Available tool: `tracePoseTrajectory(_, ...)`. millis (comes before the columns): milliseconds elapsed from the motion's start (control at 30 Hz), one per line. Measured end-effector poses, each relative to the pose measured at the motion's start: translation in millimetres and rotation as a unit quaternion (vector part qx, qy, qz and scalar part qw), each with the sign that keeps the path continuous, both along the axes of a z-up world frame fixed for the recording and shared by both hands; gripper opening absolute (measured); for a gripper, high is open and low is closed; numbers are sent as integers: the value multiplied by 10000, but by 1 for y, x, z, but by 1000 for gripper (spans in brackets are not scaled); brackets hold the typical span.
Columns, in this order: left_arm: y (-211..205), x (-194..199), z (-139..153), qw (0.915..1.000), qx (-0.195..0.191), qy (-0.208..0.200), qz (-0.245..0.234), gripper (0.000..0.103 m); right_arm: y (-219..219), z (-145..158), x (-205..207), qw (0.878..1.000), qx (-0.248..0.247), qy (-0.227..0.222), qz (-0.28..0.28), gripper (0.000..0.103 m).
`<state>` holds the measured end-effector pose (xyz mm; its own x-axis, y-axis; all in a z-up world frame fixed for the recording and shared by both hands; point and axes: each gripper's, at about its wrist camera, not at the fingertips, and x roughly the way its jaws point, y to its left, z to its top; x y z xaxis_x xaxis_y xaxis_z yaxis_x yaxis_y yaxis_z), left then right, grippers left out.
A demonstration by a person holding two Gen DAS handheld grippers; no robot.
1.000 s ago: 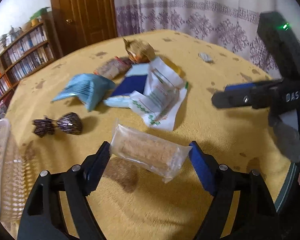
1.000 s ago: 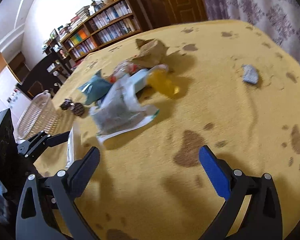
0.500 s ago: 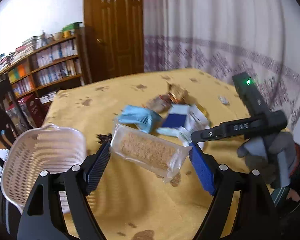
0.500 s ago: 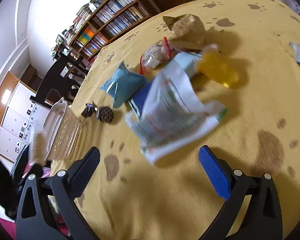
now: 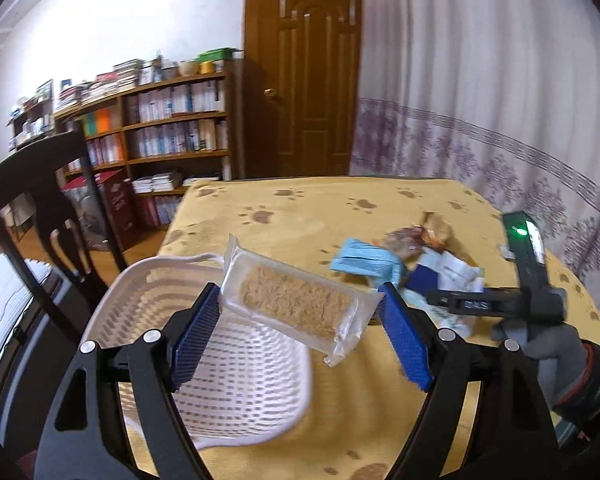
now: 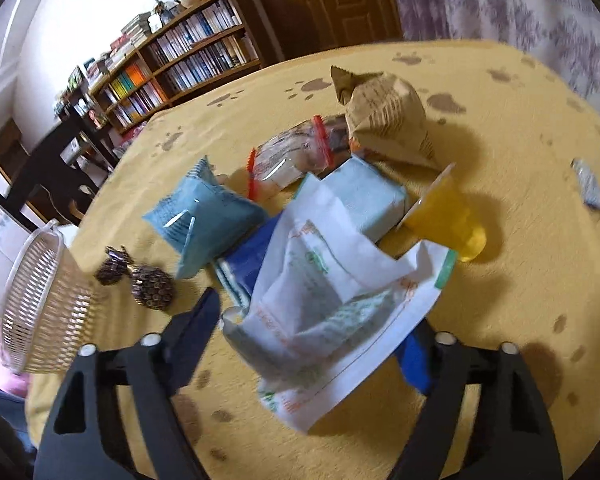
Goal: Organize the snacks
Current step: 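Carry the cracker bar into the basket with left gripper while right grasps the white bag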
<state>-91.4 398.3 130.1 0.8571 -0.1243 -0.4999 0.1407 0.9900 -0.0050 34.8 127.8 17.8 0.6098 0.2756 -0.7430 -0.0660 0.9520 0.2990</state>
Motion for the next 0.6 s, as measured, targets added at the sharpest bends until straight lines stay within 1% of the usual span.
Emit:
tracePoseTrajectory(67, 10, 5, -4, 9998, -34, 71, 187, 81, 1, 0, 1, 10000, -71, -57, 12, 73)
tracePoseTrajectory(100, 15, 7, -6, 9996, -64, 110, 264, 81, 2, 0, 1, 9999, -109, -81, 38, 67)
tracePoseTrajectory(133, 20, 10, -9, 9992, -107, 159, 357, 81, 3, 0, 1, 9998, -183, -97, 49, 63)
tracePoseTrajectory(233, 30, 13, -15, 9982, -155, 246, 521, 81, 6, 1, -1, 9996, -231, -133, 107, 57)
tracePoseTrajectory(367, 37, 17, -22, 9970, -77, 313, 701, 83, 2, 1, -9, 9994, -251, -179, 137, 54)
tracePoseTrajectory(433, 39, 19, -25, 9962, -27, 337, 804, 86, 0, 3, -15, 9991, -309, -251, 118, 53)
tracePoseTrajectory(600, 44, 22, -28, 9943, 27, 373, 998, 87, -7, 7, -25, 9990, -279, -355, 23, 53)
